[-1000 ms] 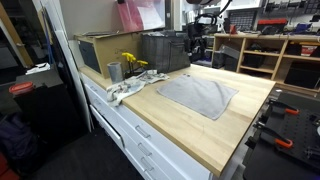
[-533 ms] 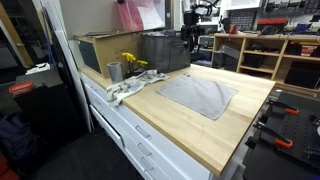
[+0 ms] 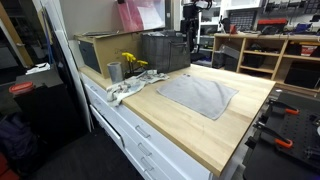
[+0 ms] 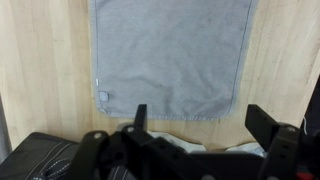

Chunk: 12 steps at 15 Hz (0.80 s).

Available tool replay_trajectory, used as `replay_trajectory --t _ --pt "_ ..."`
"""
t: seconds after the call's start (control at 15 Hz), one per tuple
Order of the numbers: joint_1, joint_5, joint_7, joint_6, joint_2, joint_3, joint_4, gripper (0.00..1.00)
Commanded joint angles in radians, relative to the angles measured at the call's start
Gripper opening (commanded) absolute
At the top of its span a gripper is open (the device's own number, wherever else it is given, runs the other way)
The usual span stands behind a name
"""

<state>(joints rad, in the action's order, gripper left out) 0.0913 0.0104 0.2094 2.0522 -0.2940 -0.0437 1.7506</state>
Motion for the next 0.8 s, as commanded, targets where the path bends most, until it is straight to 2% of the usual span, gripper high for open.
replay_trajectory --t 0.0,0.73 --pt "-0.001 0.002 -0.011 0.008 0.009 0.003 0.004 1.0" --pt "-0.008 0.008 -0.085 -0.029 0.086 -0.001 -0.037 1.0"
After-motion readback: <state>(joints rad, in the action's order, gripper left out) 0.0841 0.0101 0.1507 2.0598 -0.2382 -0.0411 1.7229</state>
